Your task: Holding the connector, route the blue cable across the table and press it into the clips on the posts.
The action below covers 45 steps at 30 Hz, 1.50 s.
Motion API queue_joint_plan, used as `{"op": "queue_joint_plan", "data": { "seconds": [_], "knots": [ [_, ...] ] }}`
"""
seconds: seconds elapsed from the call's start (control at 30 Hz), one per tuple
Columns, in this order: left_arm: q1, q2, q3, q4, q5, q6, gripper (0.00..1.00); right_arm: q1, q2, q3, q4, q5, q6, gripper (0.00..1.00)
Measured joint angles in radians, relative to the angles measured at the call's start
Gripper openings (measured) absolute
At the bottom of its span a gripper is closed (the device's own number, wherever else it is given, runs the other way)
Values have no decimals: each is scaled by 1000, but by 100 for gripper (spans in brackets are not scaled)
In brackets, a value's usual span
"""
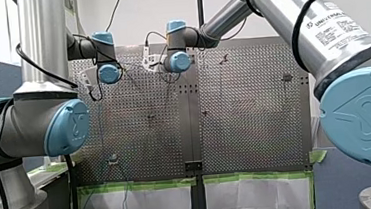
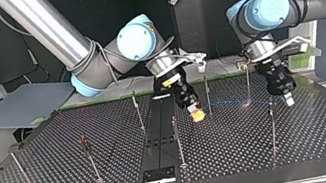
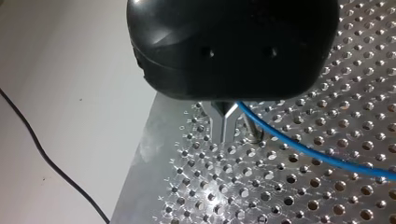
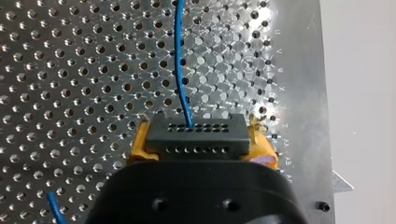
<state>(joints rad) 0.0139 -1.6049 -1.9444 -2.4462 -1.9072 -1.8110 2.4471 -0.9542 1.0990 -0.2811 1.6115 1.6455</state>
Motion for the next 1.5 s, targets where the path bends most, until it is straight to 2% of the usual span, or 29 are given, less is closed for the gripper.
{"op": "queue_joint_plan", "data": {
  "seconds": [0.2,0.53,0.7,0.9,0.93,0.97,1.0,1.03,1.07,1.1,1.13,1.17,1.5],
  "knots": [
    [17,-23,19,15,33,-7,0,-3,3,-3,0,0,0,0],
    [49,-109,48,44,92,-16,0,-21,7,-14,0,2,1,0],
    [64,-125,51,51,108,-26,0,-27,8,-18,0,2,0,0],
    [76,-127,52,47,108,-70,0,-28,9,-18,-1,2,0,0],
    [76,-127,52,42,107,-80,5,-28,9,-18,-1,2,-1,0],
    [76,-127,52,37,106,-87,28,-28,9,-18,-1,1,-1,0],
    [76,-127,52,32,105,-94,28,-28,9,-18,0,1,-1,0],
    [76,-127,51,26,104,-102,50,-28,10,-18,0,1,-1,0],
    [76,-126,51,21,104,-108,64,-28,10,-18,0,1,-2,0],
    [76,-125,51,15,104,-113,64,-28,10,-18,0,1,-2,0],
    [75,-123,51,9,104,-118,77,-28,10,-18,0,1,-2,0],
    [74,-120,50,-1,103,-124,98,-28,10,-18,0,1,-2,0],
    [68,-52,38,-90,90,-181,100,-21,10,-25,22,12,-7,0]
  ]
}}
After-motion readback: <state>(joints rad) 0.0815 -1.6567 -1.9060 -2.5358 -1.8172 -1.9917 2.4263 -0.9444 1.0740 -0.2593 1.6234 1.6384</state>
